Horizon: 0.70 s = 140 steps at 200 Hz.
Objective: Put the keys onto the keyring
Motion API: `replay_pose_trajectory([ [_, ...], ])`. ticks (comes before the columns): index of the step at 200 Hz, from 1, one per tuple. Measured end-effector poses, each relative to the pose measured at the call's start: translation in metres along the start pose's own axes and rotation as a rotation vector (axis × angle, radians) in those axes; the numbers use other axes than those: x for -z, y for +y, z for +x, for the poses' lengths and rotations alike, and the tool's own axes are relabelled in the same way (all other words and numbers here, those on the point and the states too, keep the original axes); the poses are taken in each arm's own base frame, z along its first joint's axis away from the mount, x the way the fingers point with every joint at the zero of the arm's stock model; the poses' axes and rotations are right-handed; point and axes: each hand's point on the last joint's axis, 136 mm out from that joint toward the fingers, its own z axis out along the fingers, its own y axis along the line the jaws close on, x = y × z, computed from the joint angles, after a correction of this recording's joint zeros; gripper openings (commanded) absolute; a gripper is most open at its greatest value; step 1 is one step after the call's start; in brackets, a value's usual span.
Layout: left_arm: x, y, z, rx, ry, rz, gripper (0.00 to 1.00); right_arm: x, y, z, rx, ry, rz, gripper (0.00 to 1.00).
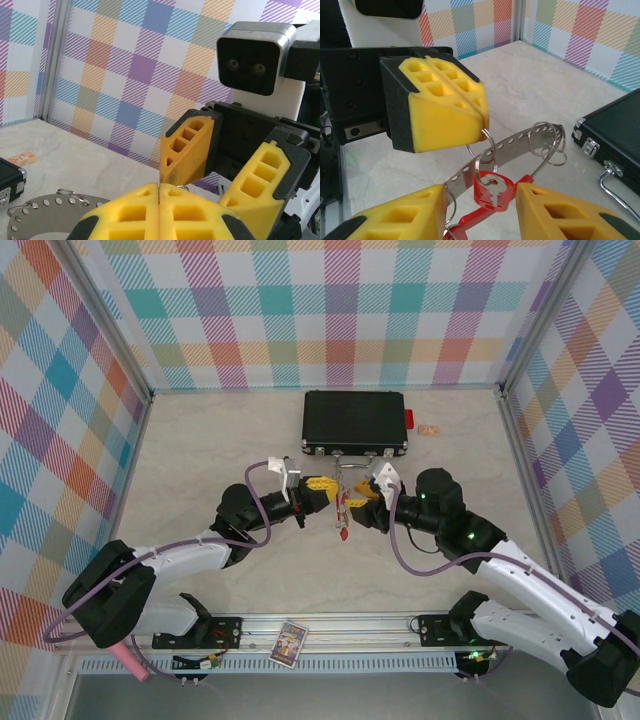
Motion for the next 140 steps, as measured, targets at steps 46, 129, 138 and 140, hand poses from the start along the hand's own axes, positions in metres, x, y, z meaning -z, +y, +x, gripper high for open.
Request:
replay_pose_trajectory([
  [46, 0.000, -0.004, -0.006, 0.001, -0.023, 0.016, 0.00, -0.005, -0.003, -0.002, 0.062, -0.008, 0.030, 0.41],
  [129, 0.000, -0.006, -0.005, 0.002, -0.013, 0.032, 0.00, -0.006, -0.011, -0.013, 0.122, -0.048, 0.079, 0.15],
  [138, 0.000, -0.006, -0.005, 0.002, -0.013, 0.031, 0.00, -0.006, -0.010, -0.013, 0.128, -0.046, 0.077, 0.13],
  [140, 0.000, -0.006, -0.005, 0.002, -0.014, 0.031, 0.00, -0.006, -0.010, -0.013, 0.125, -0.045, 0.076, 0.13],
])
